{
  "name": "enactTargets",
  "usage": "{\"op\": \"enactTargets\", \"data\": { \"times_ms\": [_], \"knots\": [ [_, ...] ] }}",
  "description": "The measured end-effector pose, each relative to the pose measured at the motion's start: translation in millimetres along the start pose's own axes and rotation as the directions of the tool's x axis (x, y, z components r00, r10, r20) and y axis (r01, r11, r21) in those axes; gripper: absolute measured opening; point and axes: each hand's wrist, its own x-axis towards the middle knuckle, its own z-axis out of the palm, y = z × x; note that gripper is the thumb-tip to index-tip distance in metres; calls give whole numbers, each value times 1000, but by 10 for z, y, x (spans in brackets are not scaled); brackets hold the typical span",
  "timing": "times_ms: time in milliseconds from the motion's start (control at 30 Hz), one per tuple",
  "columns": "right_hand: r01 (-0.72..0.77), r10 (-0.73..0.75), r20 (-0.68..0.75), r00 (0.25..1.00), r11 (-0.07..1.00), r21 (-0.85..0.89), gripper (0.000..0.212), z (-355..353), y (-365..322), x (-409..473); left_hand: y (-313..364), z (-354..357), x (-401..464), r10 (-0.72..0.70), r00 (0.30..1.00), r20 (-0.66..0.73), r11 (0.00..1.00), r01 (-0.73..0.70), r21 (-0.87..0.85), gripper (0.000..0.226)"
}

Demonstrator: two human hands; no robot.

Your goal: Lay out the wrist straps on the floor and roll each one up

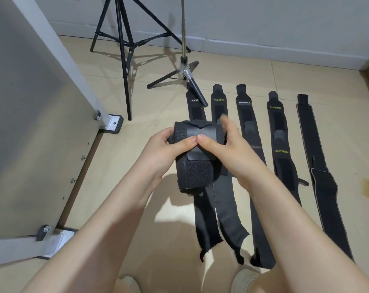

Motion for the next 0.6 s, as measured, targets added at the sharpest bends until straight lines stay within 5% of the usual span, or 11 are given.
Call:
{"op": "enactTargets", "data": {
  "times_ms": [133,300,467,600],
  "knots": [
    [159,-142,127,982,979,-131,83,-65,-32,3,-14,-39,27,-106,994,-8,994,107,9,38],
    [91,-91,-2,996,996,-7,52,-69,-77,31,11,-104,31,-107,994,35,993,105,50,61],
    [-146,146,18,989,957,251,42,-53,-102,53,1,-160,38,47,998,44,973,-55,222,81],
    [-296,298,28,954,926,234,48,-31,-73,101,-18,-109,22,136,981,136,973,-158,170,62]
  ]
}}
